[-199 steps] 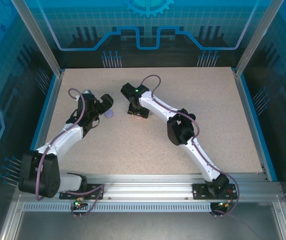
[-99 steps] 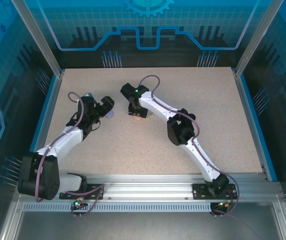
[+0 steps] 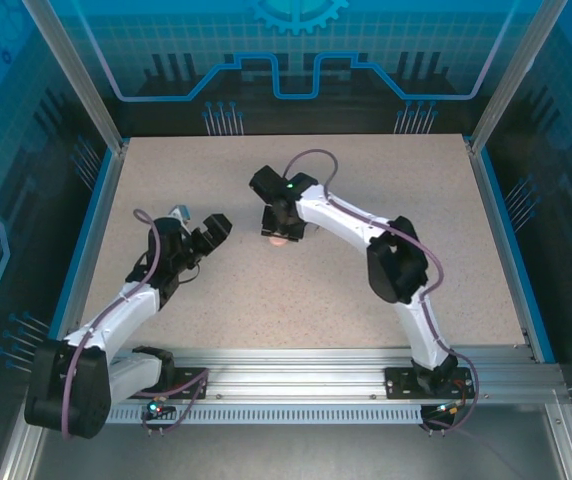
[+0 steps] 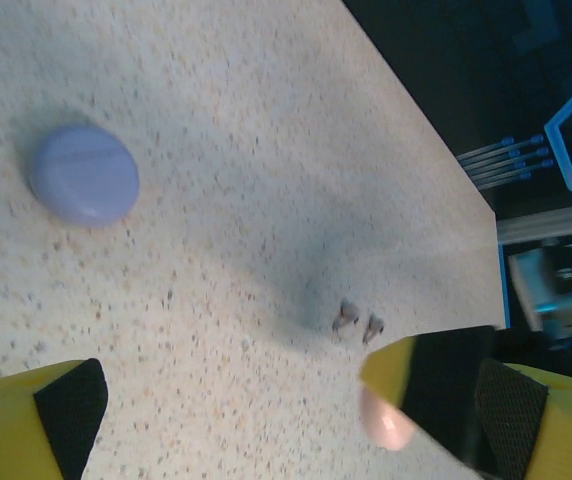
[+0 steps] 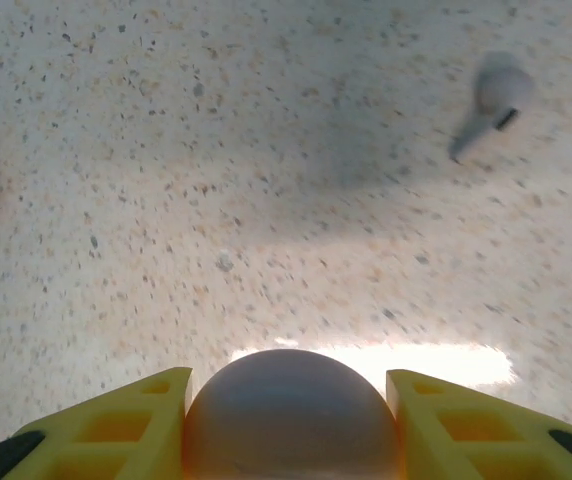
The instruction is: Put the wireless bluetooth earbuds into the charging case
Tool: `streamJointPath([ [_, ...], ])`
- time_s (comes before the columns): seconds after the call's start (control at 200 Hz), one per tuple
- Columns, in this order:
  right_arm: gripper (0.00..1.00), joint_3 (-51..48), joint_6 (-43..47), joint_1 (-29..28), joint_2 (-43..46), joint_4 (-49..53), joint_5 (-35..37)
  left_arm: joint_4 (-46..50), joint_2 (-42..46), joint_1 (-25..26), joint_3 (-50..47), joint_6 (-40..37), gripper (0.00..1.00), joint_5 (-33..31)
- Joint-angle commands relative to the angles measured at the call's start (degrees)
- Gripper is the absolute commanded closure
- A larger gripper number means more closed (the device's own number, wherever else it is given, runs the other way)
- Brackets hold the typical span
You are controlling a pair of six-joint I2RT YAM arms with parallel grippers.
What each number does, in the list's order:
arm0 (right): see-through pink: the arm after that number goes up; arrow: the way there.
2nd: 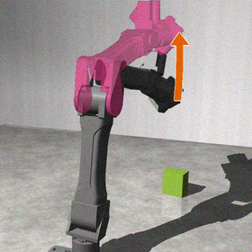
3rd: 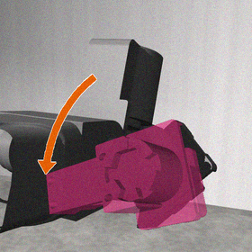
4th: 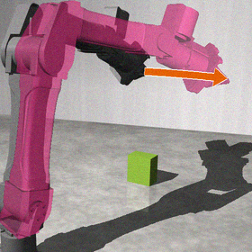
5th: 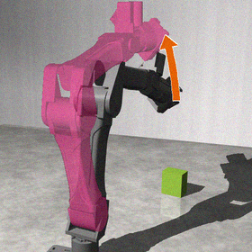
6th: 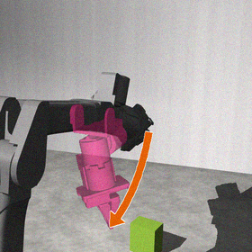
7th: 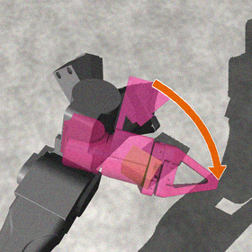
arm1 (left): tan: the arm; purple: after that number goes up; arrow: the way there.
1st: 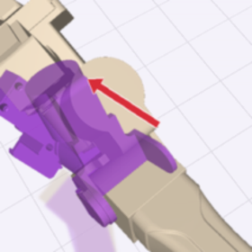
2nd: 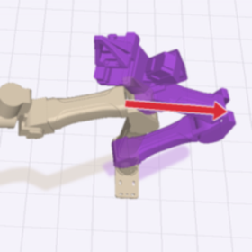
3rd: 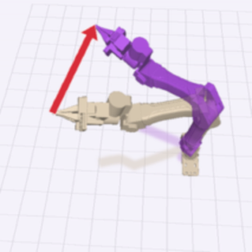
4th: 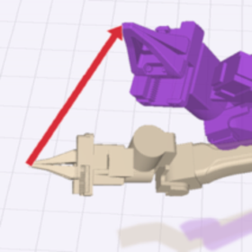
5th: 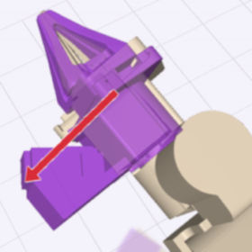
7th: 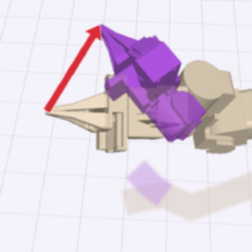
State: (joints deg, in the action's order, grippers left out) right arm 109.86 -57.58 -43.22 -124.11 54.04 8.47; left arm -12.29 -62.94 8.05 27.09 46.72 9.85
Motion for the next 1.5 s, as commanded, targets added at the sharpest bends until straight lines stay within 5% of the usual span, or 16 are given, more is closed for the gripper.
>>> streamJointPath([
  [0.0,0.57,-10.4,-2.6,2.4,5.9,-5.4,-0.6,-12.2,-0.4,2.2,-4.0,1.9,0.01,6.0],
  [0.315,0.56,-36.3,-9.2,9.3,21.3,-18.1,-5.0,-28.0,-14.7,16.0,-3.1,-1.0,0.01,5.5],
  [0.525,0.56,-44.1,-15.2,12.8,26.1,-24.9,-10.0,-43.4,-27.0,21.6,-2.0,2.1,0.01,5.0],
  [0.91,0.56,-41.0,-22.0,12.5,26.3,-27.4,-12.6,-49.3,-33.7,27.0,1.0,3.5,0.02,-1.9],
  [1.496,0.57,-35.1,-24.5,9.2,22.5,-26.3,-12.2,-57.9,-43.7,29.0,4.9,7.5,0.3,-6.5],
])
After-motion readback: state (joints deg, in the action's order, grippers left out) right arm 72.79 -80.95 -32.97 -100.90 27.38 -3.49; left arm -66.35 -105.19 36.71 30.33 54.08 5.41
